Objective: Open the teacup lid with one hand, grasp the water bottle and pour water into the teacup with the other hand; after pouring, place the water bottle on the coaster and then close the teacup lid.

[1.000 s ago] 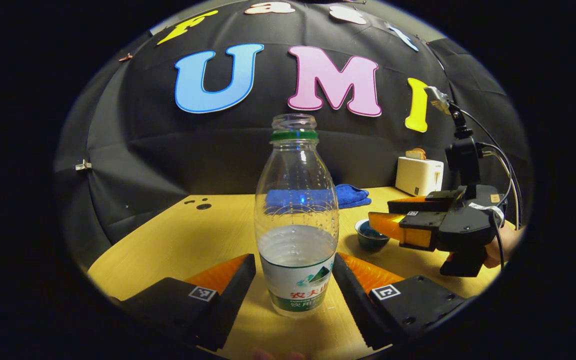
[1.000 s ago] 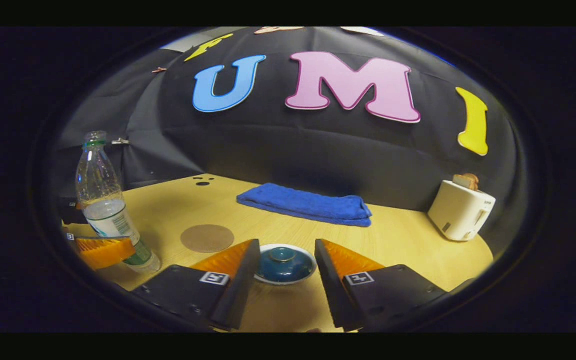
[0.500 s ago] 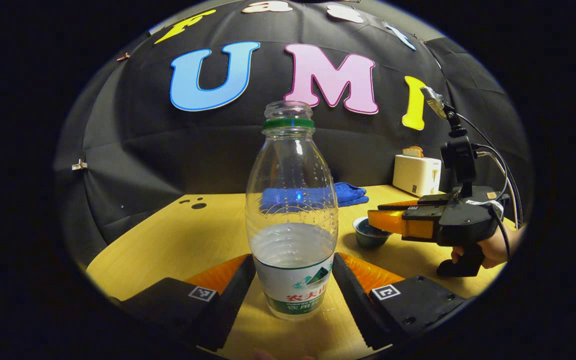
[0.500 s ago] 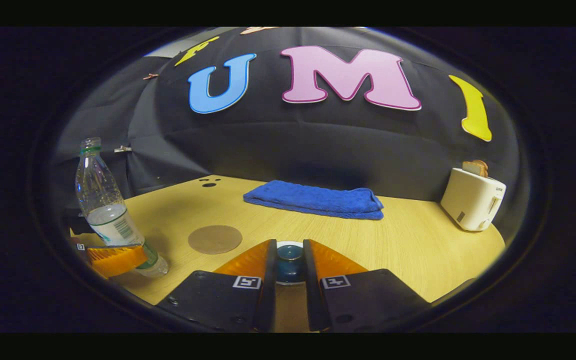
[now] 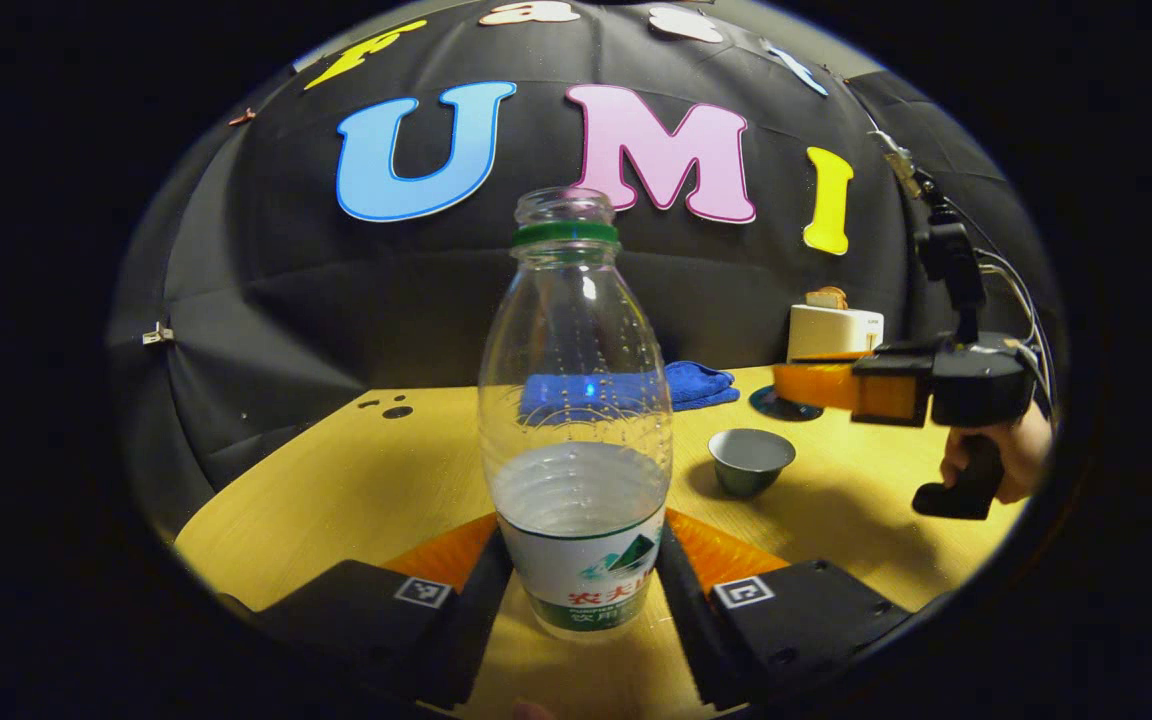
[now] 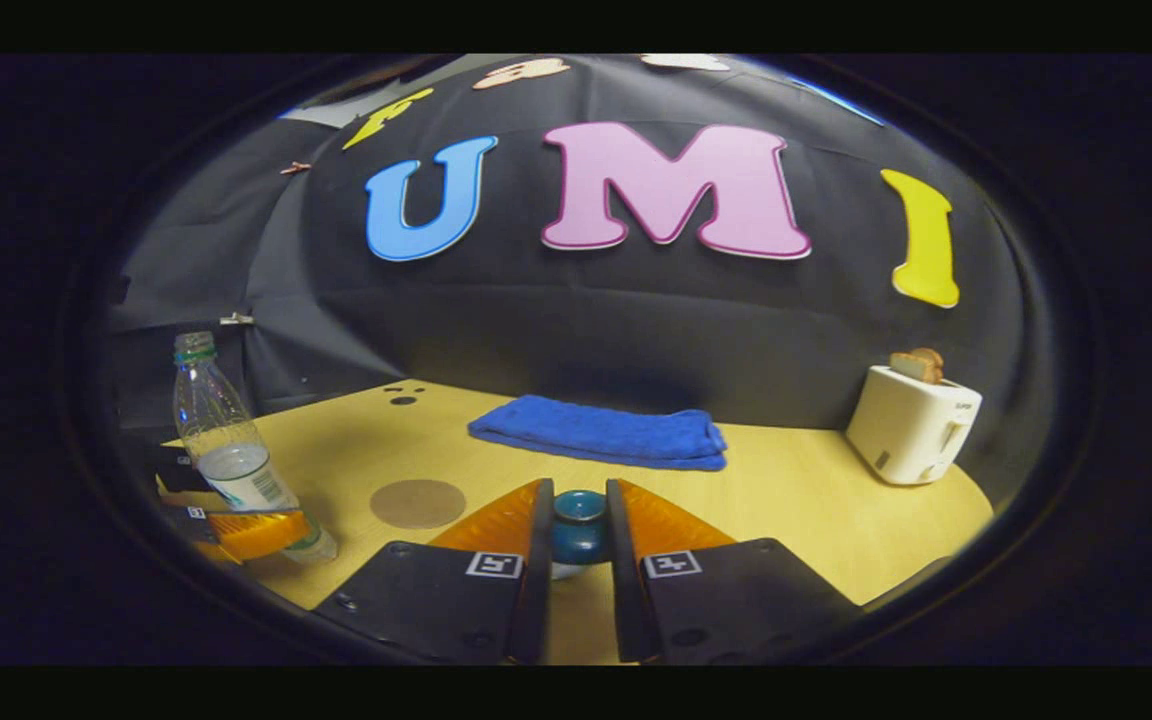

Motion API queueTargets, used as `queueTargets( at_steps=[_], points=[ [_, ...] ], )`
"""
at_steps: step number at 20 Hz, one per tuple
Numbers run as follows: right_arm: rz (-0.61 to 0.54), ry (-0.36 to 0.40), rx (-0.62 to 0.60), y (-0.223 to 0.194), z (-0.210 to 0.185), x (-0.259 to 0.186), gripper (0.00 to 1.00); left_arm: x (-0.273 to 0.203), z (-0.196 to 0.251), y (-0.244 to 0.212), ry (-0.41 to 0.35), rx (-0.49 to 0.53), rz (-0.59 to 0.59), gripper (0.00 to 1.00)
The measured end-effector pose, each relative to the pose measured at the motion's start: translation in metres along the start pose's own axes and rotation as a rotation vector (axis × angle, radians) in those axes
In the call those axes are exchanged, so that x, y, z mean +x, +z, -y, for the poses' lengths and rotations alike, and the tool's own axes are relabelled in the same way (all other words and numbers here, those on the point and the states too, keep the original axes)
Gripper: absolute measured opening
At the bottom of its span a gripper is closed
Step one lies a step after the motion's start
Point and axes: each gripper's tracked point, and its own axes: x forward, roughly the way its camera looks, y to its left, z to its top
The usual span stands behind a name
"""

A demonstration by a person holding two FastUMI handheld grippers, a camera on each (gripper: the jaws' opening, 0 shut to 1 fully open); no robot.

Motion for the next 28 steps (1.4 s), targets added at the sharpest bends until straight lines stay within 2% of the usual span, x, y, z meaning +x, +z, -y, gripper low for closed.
queueTargets(
  at_steps=[1, 2, 3, 6, 8, 9, 11, 13, 15, 16, 17, 19, 22, 26, 27, 28],
  points=[
    [0.009, -0.020, -0.001, 0.004, 0.011, -0.005, 0.29, 0.003, -0.001, -0.001, 0.003, 0.000, -0.009, 0.79],
    [0.013, -0.038, -0.003, 0.008, 0.022, -0.011, 0.24, 0.002, -0.001, 0.000, 0.004, 0.014, -0.017, 0.77],
    [0.015, -0.056, -0.007, 0.009, 0.034, -0.018, 0.29, 0.003, -0.002, 0.001, 0.016, 0.043, -0.032, 0.76],
    [0.016, -0.111, -0.024, 0.013, 0.067, -0.038, 0.29, 0.013, -0.016, 0.015, 0.067, 0.198, -0.059, 0.75],
    [0.008, -0.149, -0.047, 0.009, 0.091, -0.056, 0.29, 0.028, -0.026, 0.028, 0.099, 0.402, -0.091, 0.74],
    [0.007, -0.163, -0.051, 0.007, 0.100, -0.065, 0.29, 0.041, -0.026, 0.035, 0.112, 0.572, -0.121, 0.74],
    [-0.004, -0.179, -0.056, -0.001, 0.115, -0.080, 0.29, 0.062, -0.026, 0.045, 0.130, 0.757, -0.137, 0.74],
    [-0.008, -0.186, -0.063, -0.006, 0.122, -0.090, 0.29, 0.076, -0.026, 0.050, 0.140, 0.875, -0.145, 0.74],
    [-0.011, -0.191, -0.078, -0.010, 0.130, -0.100, 0.29, 0.085, -0.027, 0.050, 0.156, 0.970, -0.156, 0.74],
    [-0.012, -0.194, -0.086, -0.013, 0.133, -0.104, 0.34, 0.087, -0.029, 0.052, 0.168, 1.018, -0.155, 0.74],
    [-0.015, -0.195, -0.089, -0.015, 0.135, -0.107, 0.34, 0.092, -0.030, 0.053, 0.176, 1.064, -0.156, 0.74],
    [-0.015, -0.201, -0.086, -0.017, 0.140, -0.113, 0.24, 0.097, -0.028, 0.053, 0.182, 1.142, -0.155, 0.74],
    [-0.008, -0.216, -0.081, -0.014, 0.151, -0.120, 0.29, 0.096, -0.026, 0.049, 0.200, 1.278, -0.158, 0.73],
    [-0.004, -0.225, -0.080, -0.017, 0.155, -0.122, 0.29, 0.101, -0.021, 0.042, 0.203, 1.379, -0.152, 0.74],
    [-0.004, -0.227, -0.080, -0.017, 0.156, -0.123, 0.24, 0.101, -0.021, 0.040, 0.202, 1.399, -0.153, 0.74],
    [-0.002, -0.229, -0.080, -0.017, 0.157, -0.123, 0.29, 0.102, -0.022, 0.040, 0.200, 1.417, -0.153, 0.74]
  ],
)
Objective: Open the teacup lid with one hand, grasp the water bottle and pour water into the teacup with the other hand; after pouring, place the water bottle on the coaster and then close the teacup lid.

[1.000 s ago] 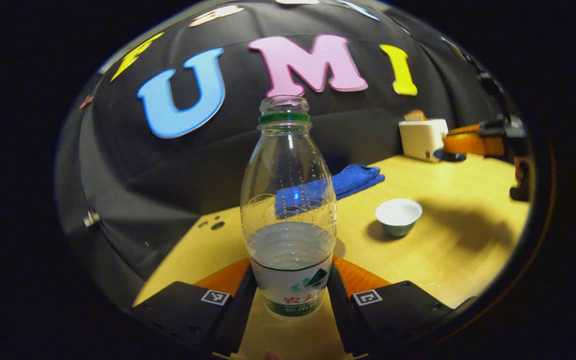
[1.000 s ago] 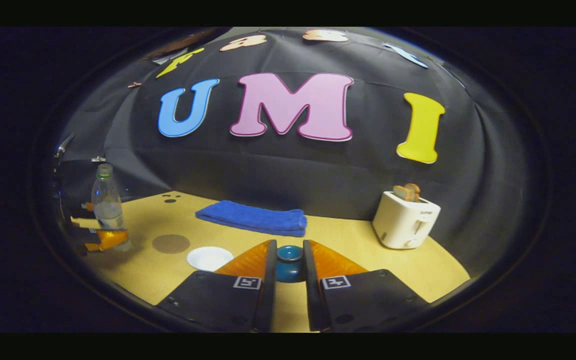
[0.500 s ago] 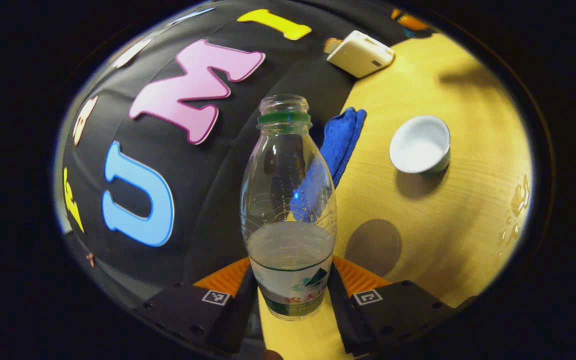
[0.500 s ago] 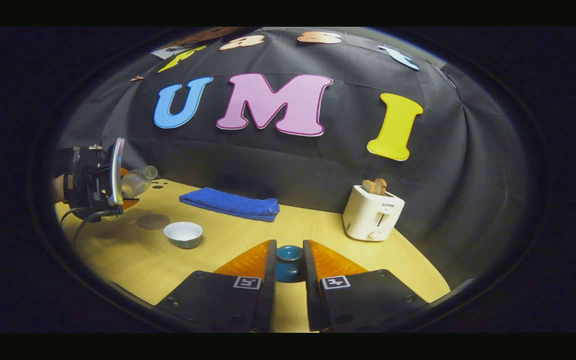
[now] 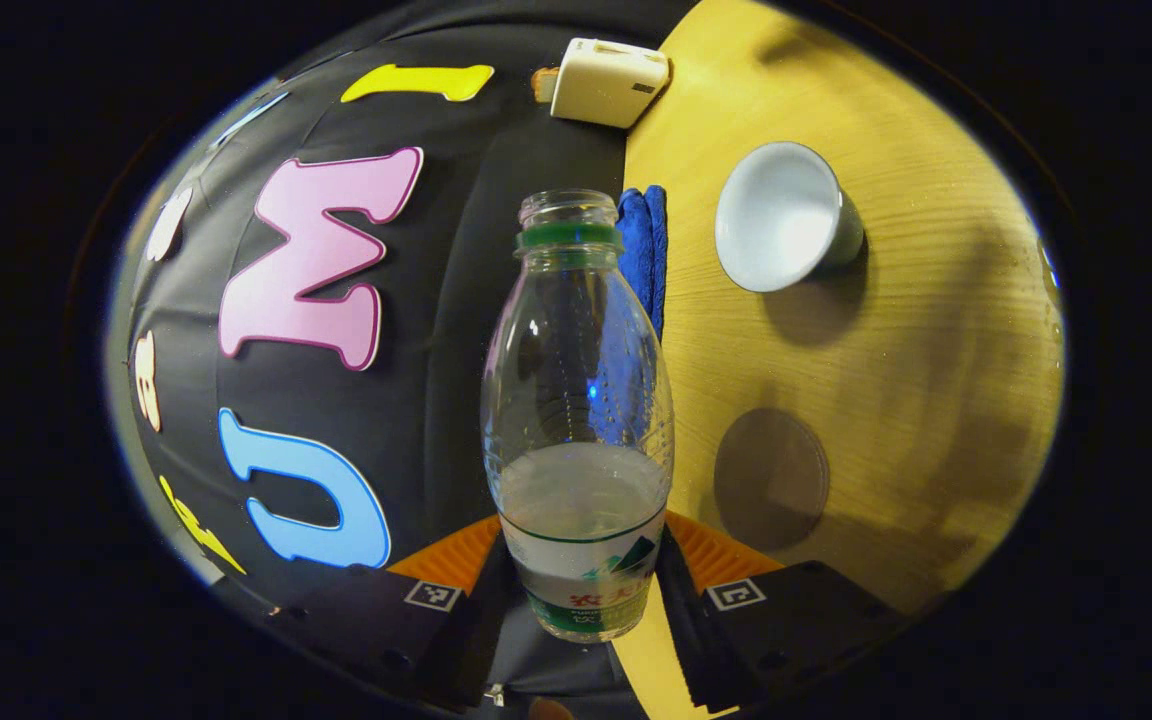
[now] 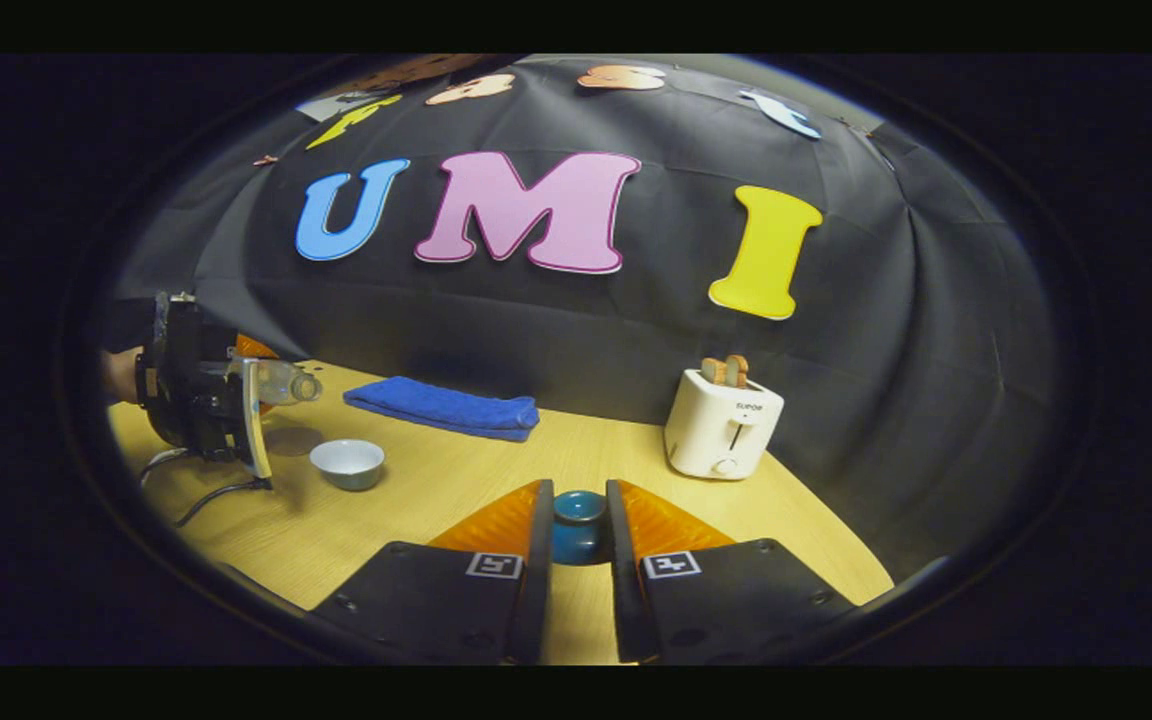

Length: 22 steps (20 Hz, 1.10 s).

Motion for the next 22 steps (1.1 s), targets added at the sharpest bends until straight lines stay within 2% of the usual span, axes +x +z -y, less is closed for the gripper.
queueTargets(
  at_steps=[2, 3, 7, 8, 16, 19, 20, 21, 22],
  points=[
    [0.003, 0.000, 0.001, 0.000, -0.001, -0.001, 0.29, 0.002, -0.001, 0.000, 0.003, 0.044, 0.000, 0.73],
    [0.003, 0.002, 0.000, -0.001, -0.001, -0.001, 0.24, 0.004, -0.002, 0.000, 0.006, 0.065, 0.002, 0.73],
    [0.002, 0.003, -0.011, -0.003, 0.000, -0.002, 0.29, 0.009, -0.008, 0.000, 0.021, 0.141, 0.006, 0.74],
    [0.003, 0.003, -0.012, -0.003, 0.000, -0.003, 0.24, 0.010, -0.008, 0.001, 0.024, 0.156, 0.008, 0.73],
    [0.011, -0.002, -0.020, -0.002, 0.006, -0.004, 0.24, 0.020, -0.012, 0.006, 0.054, 0.280, 0.037, 0.73],
    [0.011, -0.005, -0.022, -0.003, 0.009, -0.005, 0.24, 0.025, -0.014, 0.006, 0.062, 0.314, 0.046, 0.73],
    [0.012, -0.005, -0.022, -0.004, 0.010, -0.005, 0.34, 0.027, -0.013, 0.005, 0.063, 0.323, 0.046, 0.73],
    [0.012, -0.007, -0.022, -0.004, 0.011, -0.005, 0.24, 0.027, -0.014, 0.003, 0.064, 0.329, 0.046, 0.73],
    [0.013, -0.008, -0.022, -0.004, 0.012, -0.005, 0.24, 0.026, -0.015, 0.003, 0.064, 0.334, 0.046, 0.74]
  ],
)
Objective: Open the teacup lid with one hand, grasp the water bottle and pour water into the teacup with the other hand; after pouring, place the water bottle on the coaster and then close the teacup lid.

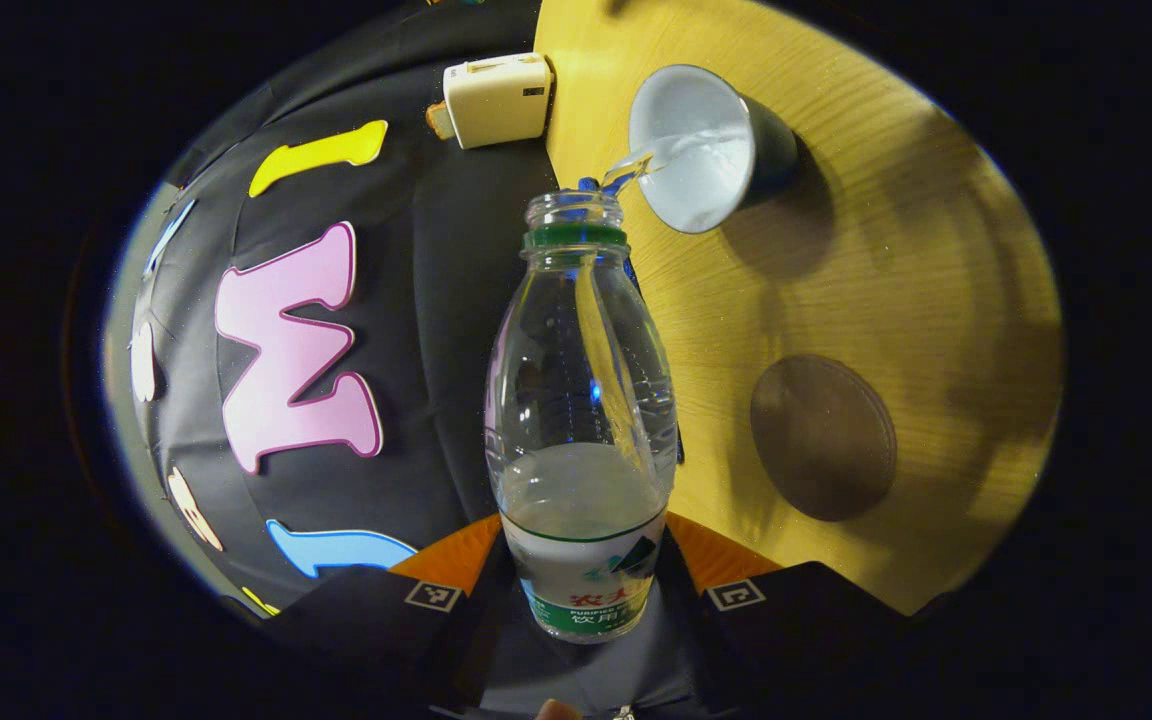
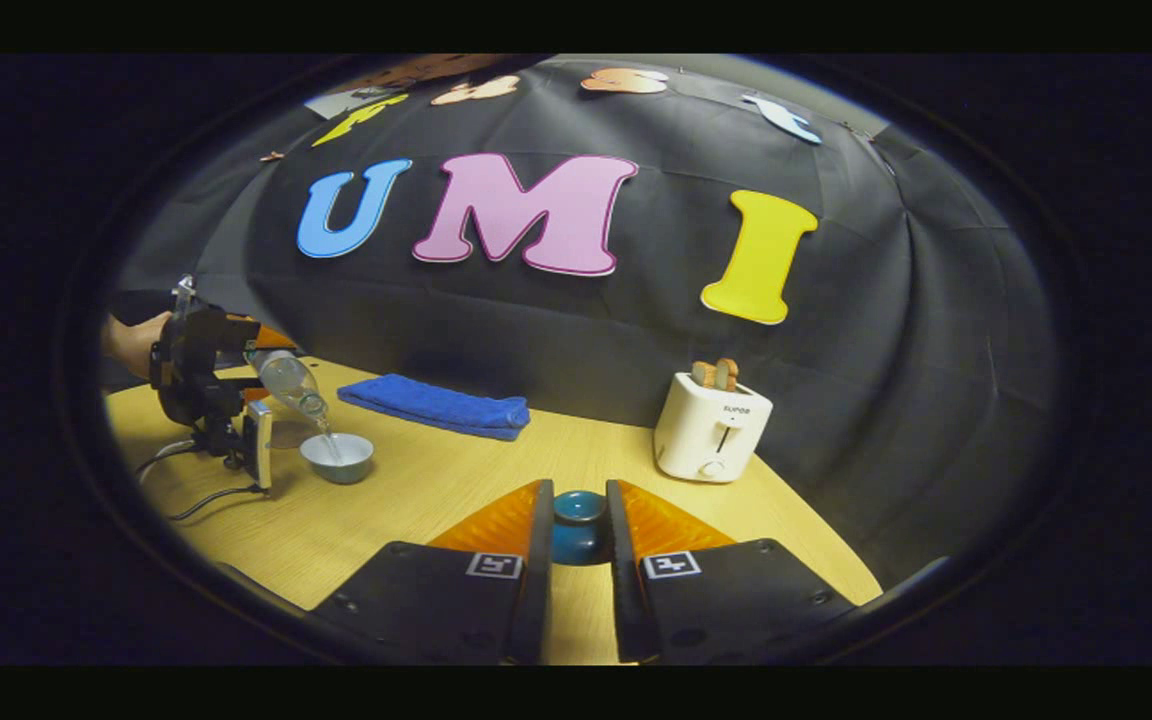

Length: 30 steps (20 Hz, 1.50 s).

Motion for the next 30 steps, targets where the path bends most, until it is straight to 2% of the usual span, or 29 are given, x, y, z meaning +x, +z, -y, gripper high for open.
queueTargets(
  at_steps=[14, 15, 16, 17, 18, 19, 20, 21, 22, 23, 24, 25, 28, 29, 30],
  points=[
    [0.016, -0.005, -0.003, 0.001, 0.003, 0.005, 0.24, 0.010, -0.017, -0.004, 0.066, 0.074, 0.016, 0.74],
    [0.019, -0.004, -0.007, 0.002, 0.003, 0.005, 0.29, 0.010, -0.020, -0.003, 0.073, 0.085, 0.024, 0.74],
    [0.019, -0.004, -0.009, 0.002, 0.004, 0.005, 0.29, 0.011, -0.022, -0.002, 0.082, 0.097, 0.030, 0.74],
    [0.019, -0.002, -0.008, 0.002, 0.004, 0.004, 0.24, 0.012, -0.024, -0.004, 0.086, 0.106, 0.035, 0.74],
    [0.020, -0.001, -0.007, 0.002, 0.003, 0.004, 0.24, 0.013, -0.026, -0.004, 0.093, 0.117, 0.039, 0.74],
    [0.021, 0.000, -0.008, 0.003, 0.002, 0.003, 0.29, 0.013, -0.031, -0.005, 0.103, 0.130, 0.042, 0.74],
    [0.024, -0.001, -0.009, 0.003, 0.002, 0.003, 0.24, 0.015, -0.033, -0.005, 0.112, 0.140, 0.044, 0.74],
    [0.025, -0.001, -0.007, 0.003, 0.001, 0.002, 0.24, 0.015, -0.035, -0.006, 0.117, 0.146, 0.043, 0.74],
    [0.026, -0.001, -0.004, 0.002, 0.001, 0.002, 0.29, 0.016, -0.036, -0.007, 0.121, 0.152, 0.040, 0.74],
    [0.027, -0.002, 0.001, 0.002, 0.001, 0.002, 0.29, 0.016, -0.039, -0.007, 0.127, 0.161, 0.038, 0.73],
    [0.028, -0.002, 0.008, 0.002, 0.000, 0.002, 0.24, 0.015, -0.041, -0.005, 0.137, 0.172, 0.039, 0.73],
    [0.029, -0.001, 0.012, 0.002, 0.000, 0.002, 0.29, 0.015, -0.042, -0.005, 0.149, 0.181, 0.039, 0.73],
    [0.027, 0.003, 0.014, -0.001, -0.002, 0.002, 0.29, 0.013, -0.049, -0.003, 0.196, 0.202, 0.045, 0.73],
    [0.027, 0.003, 0.014, -0.002, -0.002, 0.003, 0.34, 0.012, -0.051, -0.001, 0.210, 0.208, 0.049, 0.73],
    [0.027, 0.002, 0.014, -0.002, -0.002, 0.002, 0.29, 0.012, -0.053, 0.002, 0.221, 0.216, 0.057, 0.73]
  ],
)
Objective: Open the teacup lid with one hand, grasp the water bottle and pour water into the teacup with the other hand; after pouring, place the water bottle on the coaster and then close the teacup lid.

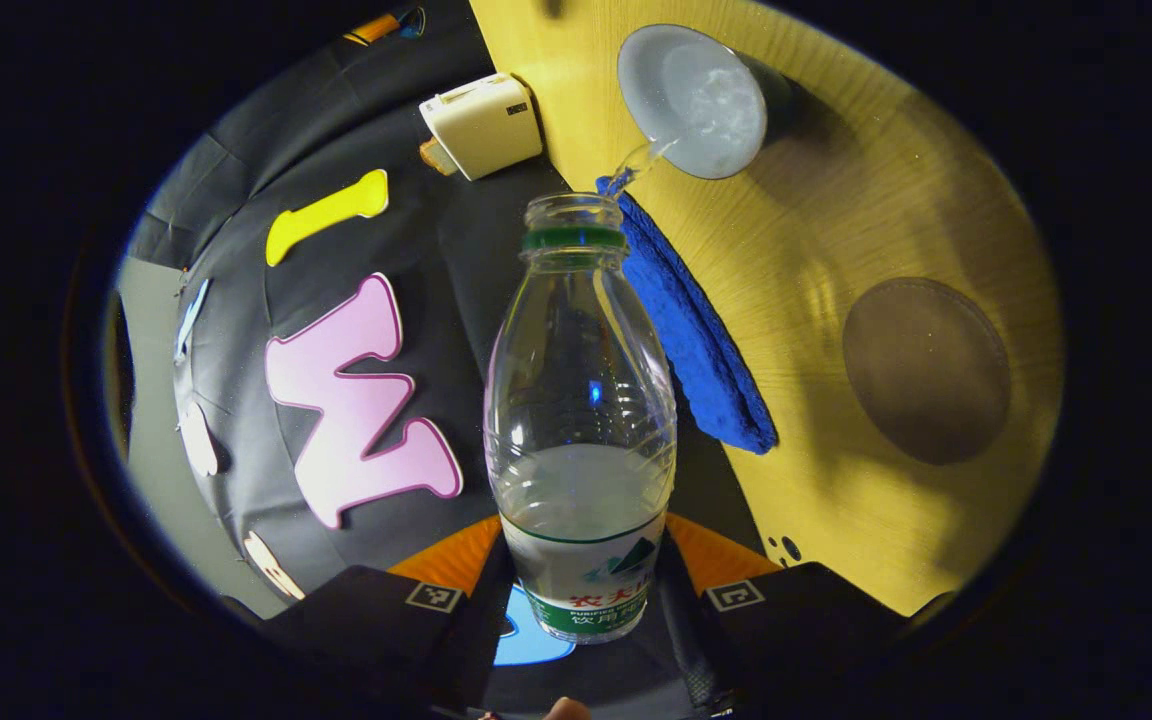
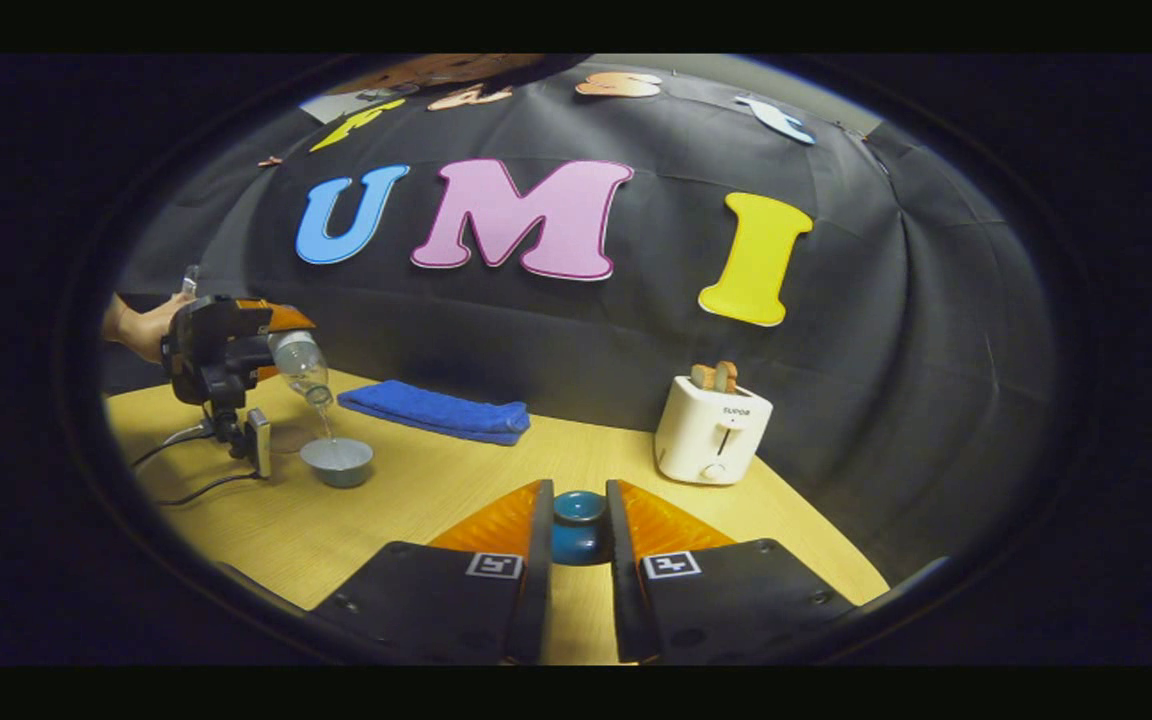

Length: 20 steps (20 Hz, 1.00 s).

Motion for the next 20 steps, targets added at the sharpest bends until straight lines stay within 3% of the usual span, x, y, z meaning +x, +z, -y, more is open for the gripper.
queueTargets(
  at_steps=[1, 2, 6, 7, 9, 10, 12, 14, 15, 18, 19, 20],
  points=[
    [0.000, -0.003, 0.001, 0.000, 0.001, 0.000, 0.34, 0.002, -0.005, 0.002, 0.010, 0.010, 0.006, 0.73],
    [0.000, -0.004, 0.003, -0.001, 0.002, 0.000, 0.29, 0.003, -0.009, 0.004, 0.023, 0.020, 0.014, 0.73],
    [0.001, -0.015, 0.008, -0.002, 0.007, 0.001, 0.29, 0.006, -0.018, 0.007, 0.040, 0.064, 0.043, 0.73],
    [0.001, -0.017, 0.008, -0.001, 0.007, 0.001, 0.24, 0.006, -0.019, 0.007, 0.039, 0.079, 0.046, 0.73],
    [0.003, -0.020, 0.008, 0.000, 0.009, 0.001, 0.24, 0.006, -0.022, 0.007, 0.052, 0.097, 0.053, 0.73],
    [0.000, -0.020, 0.008, -0.002, 0.009, 0.001, 0.29, 0.006, -0.023, 0.007, 0.053, 0.099, 0.055, 0.73],
    [-0.001, -0.022, 0.007, -0.003, 0.009, 0.001, 0.24, 0.006, -0.024, 0.007, 0.055, 0.094, 0.055, 0.73],
    [-0.002, -0.025, 0.006, -0.005, 0.010, 0.001, 0.24, 0.006, -0.025, 0.009, 0.070, 0.102, 0.064, 0.73],
    [-0.003, -0.026, 0.005, -0.004, 0.011, 0.001, 0.29, 0.007, -0.025, 0.010, 0.075, 0.108, 0.069, 0.73],
    [-0.002, -0.027, 0.002, -0.005, 0.011, 0.001, 0.29, 0.007, -0.027, 0.011, 0.093, 0.124, 0.081, 0.73],
    [-0.002, -0.027, 0.001, -0.004, 0.010, 0.001, 0.24, 0.007, -0.030, 0.012, 0.107, 0.140, 0.092, 0.73],
    [-0.002, -0.027, 0.001, -0.004, 0.011, 0.001, 0.29, 0.008, -0.031, 0.013, 0.117, 0.150, 0.099, 0.73]
  ],
)
